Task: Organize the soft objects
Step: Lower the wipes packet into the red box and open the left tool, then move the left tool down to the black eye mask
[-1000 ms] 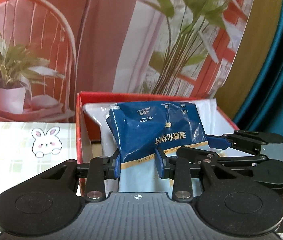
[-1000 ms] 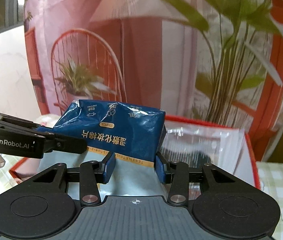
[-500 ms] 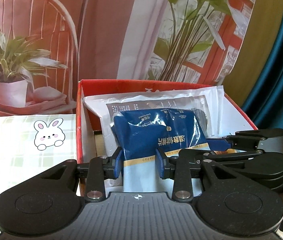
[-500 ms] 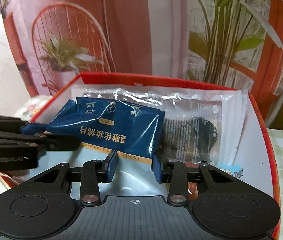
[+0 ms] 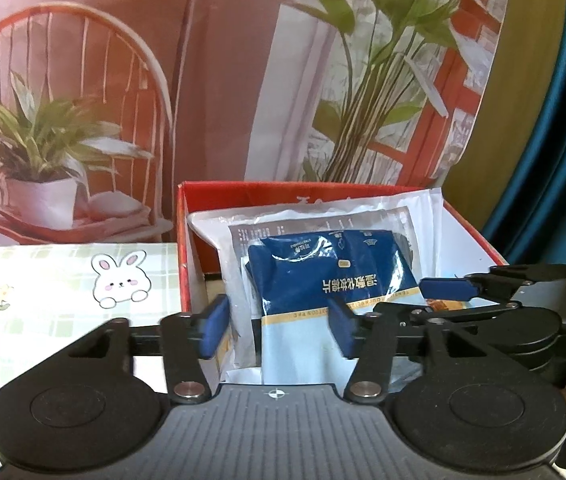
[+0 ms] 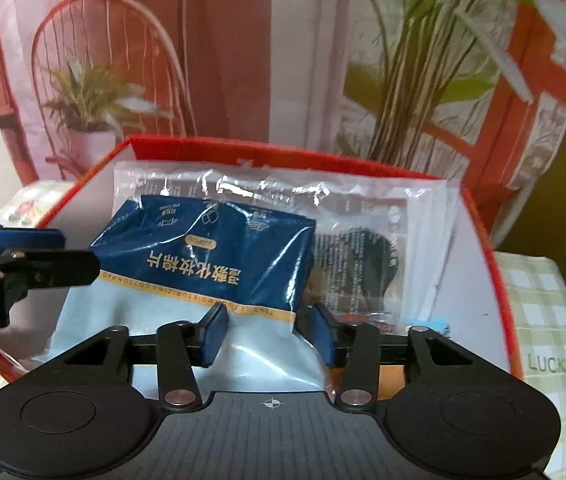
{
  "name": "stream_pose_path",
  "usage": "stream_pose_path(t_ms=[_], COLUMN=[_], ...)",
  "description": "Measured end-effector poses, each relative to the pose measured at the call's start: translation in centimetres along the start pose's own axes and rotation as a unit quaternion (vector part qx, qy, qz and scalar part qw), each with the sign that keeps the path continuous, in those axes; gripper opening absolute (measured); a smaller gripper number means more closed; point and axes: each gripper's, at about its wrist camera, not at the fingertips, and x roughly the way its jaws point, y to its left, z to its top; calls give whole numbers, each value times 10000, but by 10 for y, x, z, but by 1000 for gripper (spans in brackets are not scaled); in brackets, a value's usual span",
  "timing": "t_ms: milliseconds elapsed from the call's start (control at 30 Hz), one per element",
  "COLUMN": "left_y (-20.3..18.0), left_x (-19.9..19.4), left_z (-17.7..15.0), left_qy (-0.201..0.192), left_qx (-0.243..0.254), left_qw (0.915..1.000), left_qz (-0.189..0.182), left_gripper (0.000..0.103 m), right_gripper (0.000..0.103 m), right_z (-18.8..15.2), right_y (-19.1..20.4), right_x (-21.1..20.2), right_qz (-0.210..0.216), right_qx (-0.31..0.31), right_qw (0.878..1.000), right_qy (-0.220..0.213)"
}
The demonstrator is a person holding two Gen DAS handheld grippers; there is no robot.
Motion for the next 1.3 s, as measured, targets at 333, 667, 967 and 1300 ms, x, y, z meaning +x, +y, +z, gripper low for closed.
stream_pose_path(t_ms=[333, 667, 967, 1300], left_y=[-16, -27, -40, -44], left_x=[-41, -74, -99, -114], left_z=[-2, -25, -68, -115], left_qy=[-336, -303, -229, -136], left_qx=[295, 177, 203, 264], left_qw=[9985, 9982, 9981, 9973], left_qz=[313, 478, 542, 677], left_gripper=[100, 103, 103, 103], right_gripper=[99, 103, 103, 103], right_z=[-13, -43, -89, -150], right_y=[-10, -9, -20, -45], right_x=[-54, -106, -133, -149], right_qz=[162, 44, 153, 401], right_qx=[156, 161, 515, 944], right_qw=[9972, 9916, 9860, 9813], right_qy=[-708, -1284, -1581, -1632])
